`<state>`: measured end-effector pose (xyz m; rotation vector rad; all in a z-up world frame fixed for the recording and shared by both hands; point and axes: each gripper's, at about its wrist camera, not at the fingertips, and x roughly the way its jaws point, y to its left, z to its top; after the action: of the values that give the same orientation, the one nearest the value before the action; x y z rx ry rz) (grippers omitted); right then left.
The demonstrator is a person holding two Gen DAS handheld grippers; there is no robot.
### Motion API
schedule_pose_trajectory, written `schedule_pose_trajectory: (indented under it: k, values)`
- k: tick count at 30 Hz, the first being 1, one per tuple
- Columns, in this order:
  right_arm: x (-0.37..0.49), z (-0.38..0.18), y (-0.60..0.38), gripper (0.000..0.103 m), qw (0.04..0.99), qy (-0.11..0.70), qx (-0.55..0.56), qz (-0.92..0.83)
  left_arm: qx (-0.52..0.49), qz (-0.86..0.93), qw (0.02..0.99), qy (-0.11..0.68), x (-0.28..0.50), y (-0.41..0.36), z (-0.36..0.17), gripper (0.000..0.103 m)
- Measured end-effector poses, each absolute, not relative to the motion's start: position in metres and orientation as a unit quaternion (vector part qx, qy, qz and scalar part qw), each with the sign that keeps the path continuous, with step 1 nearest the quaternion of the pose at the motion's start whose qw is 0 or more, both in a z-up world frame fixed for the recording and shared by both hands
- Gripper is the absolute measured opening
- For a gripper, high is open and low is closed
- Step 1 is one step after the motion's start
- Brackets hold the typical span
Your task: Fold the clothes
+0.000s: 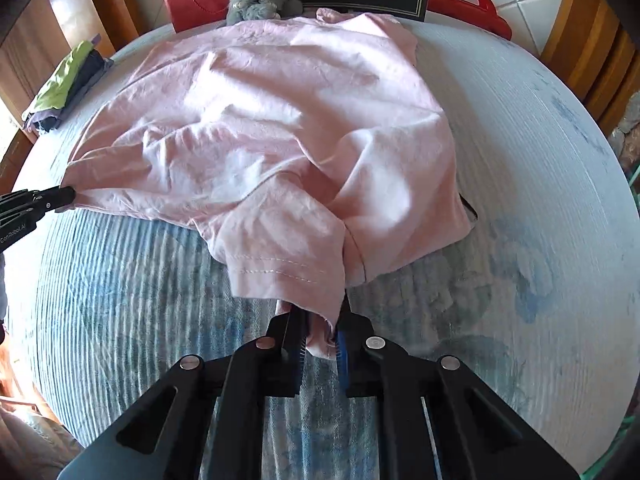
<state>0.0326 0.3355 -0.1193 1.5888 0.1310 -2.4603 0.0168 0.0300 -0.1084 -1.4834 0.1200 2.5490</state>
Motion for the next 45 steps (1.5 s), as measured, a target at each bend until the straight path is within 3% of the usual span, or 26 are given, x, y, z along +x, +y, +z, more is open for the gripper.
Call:
schedule_pose_trajectory:
  k: [8, 10, 11, 13, 14, 16, 19, 36, 37, 38, 39, 40, 45]
  values:
    - [-0.043, -0.03, 0.379, 0.008, 0.121, 0.026, 0.455, -0.882, -0.453, 0.885, 0.094, 0.055, -0.072, 0.024, -0.046, 0.005]
    - [-0.08, -0.029, 0.386, 0.008, 0.111, 0.02, 0.464, -0.879, -0.46, 0.881, 0.099, 0.043, -0.11, 0.028, -0.045, 0.01]
    - [-0.099, -0.029, 0.389, 0.013, 0.106, 0.017, 0.469, -0.876, -0.47, 0.877, 0.097, 0.032, -0.131, 0.027, -0.05, 0.02]
    - [-0.131, -0.035, 0.4, 0.063, 0.071, 0.011, 0.481, -0.874, -0.484, 0.871, 0.086, 0.013, -0.164, 0.021, -0.056, 0.032]
    - [-0.145, -0.038, 0.405, 0.07, 0.052, 0.011, 0.486, -0.873, -0.487, 0.87, 0.077, 0.007, -0.176, 0.018, -0.057, 0.035]
    - [-0.16, -0.042, 0.417, 0.069, 0.026, 0.003, 0.491, -0.871, -0.484, 0.873, 0.069, 0.003, -0.183, 0.007, -0.054, 0.039]
    - [-0.166, -0.046, 0.432, 0.069, 0.028, -0.015, 0.493, -0.87, -0.485, 0.872, 0.068, 0.009, -0.179, -0.004, -0.053, 0.053]
    - [-0.146, -0.073, 0.413, 0.07, 0.109, -0.006, 0.504, -0.857, -0.519, 0.847, 0.108, 0.032, -0.149, 0.061, -0.107, 0.053]
    - [-0.147, -0.073, 0.411, 0.07, 0.113, -0.004, 0.503, -0.857, -0.517, 0.849, 0.101, 0.033, -0.151, 0.06, -0.109, 0.053]
    - [-0.149, -0.074, 0.408, 0.071, 0.119, -0.002, 0.503, -0.856, -0.515, 0.851, 0.095, 0.033, -0.154, 0.06, -0.111, 0.043]
    - [-0.151, -0.075, 0.405, 0.072, 0.125, -0.001, 0.503, -0.855, -0.517, 0.851, 0.088, 0.027, -0.156, 0.057, -0.112, 0.03]
    - [-0.153, -0.077, 0.402, 0.072, 0.13, 0.001, 0.504, -0.854, -0.52, 0.851, 0.078, 0.021, -0.159, 0.053, -0.113, 0.004]
    - [-0.175, -0.09, 0.397, 0.072, 0.121, -0.004, 0.513, -0.85, -0.524, 0.85, 0.051, 0.002, -0.167, 0.031, -0.112, 0.004]
